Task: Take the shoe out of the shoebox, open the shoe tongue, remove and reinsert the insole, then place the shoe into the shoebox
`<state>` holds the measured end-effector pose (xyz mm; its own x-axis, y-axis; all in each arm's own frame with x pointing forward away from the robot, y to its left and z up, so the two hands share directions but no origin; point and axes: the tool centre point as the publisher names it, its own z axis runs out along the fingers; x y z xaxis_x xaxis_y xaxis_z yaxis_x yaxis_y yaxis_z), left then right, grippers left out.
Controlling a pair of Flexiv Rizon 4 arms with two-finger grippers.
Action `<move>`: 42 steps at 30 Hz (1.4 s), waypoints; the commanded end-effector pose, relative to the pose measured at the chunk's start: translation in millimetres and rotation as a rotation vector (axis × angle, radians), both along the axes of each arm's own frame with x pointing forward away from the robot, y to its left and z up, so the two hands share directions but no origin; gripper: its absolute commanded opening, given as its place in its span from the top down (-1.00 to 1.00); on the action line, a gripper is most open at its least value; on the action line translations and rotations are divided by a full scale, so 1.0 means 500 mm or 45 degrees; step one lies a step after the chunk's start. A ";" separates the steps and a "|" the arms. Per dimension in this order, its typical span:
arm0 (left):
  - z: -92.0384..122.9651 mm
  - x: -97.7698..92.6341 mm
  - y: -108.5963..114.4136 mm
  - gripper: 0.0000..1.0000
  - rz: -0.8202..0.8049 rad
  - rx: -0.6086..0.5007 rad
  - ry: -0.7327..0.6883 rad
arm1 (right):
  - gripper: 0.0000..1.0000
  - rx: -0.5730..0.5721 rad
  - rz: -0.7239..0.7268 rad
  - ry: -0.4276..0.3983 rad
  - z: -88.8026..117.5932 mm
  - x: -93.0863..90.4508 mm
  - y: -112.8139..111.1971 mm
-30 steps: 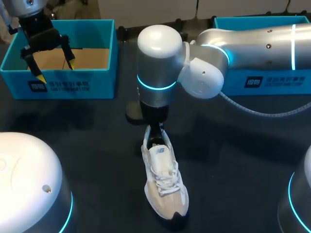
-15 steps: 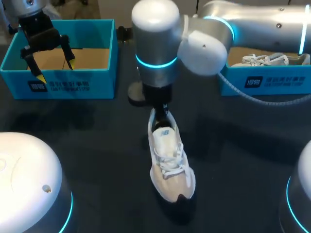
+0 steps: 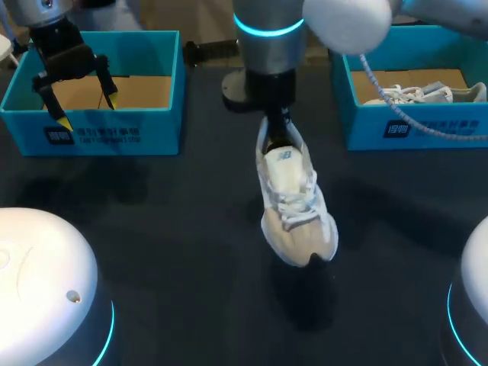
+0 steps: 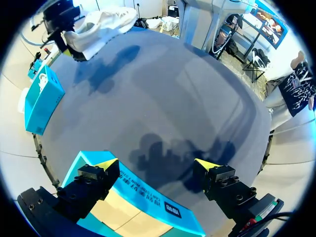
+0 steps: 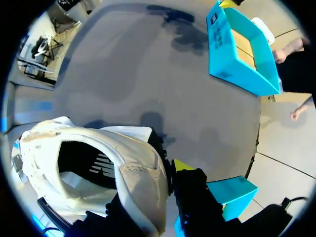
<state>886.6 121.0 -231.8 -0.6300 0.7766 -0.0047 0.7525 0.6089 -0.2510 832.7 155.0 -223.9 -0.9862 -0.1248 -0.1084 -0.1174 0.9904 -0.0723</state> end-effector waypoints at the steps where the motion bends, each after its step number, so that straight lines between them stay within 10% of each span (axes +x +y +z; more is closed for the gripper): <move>1: 0.001 0.000 0.000 -1.00 -0.001 0.004 0.000 | 1.00 0.007 0.003 -0.004 0.014 -0.006 -0.008; 9: 0.001 0.000 0.000 -1.00 -0.001 0.004 0.000 | 1.00 0.007 0.003 -0.004 0.014 -0.006 -0.008; 22: 0.001 0.000 0.000 -1.00 -0.001 0.004 0.000 | 1.00 -0.065 0.085 -0.128 0.154 0.205 -0.211; 42: 0.001 0.000 0.000 -1.00 -0.001 0.004 0.000 | 1.00 -0.082 0.195 -0.177 0.199 0.537 -0.397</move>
<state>886.6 121.1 -231.8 -0.6302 0.7764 -0.0049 0.7523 0.6091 -0.2511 1071.9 -36.1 -123.8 -0.9275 -0.2756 -0.2527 -0.2381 0.9564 -0.1692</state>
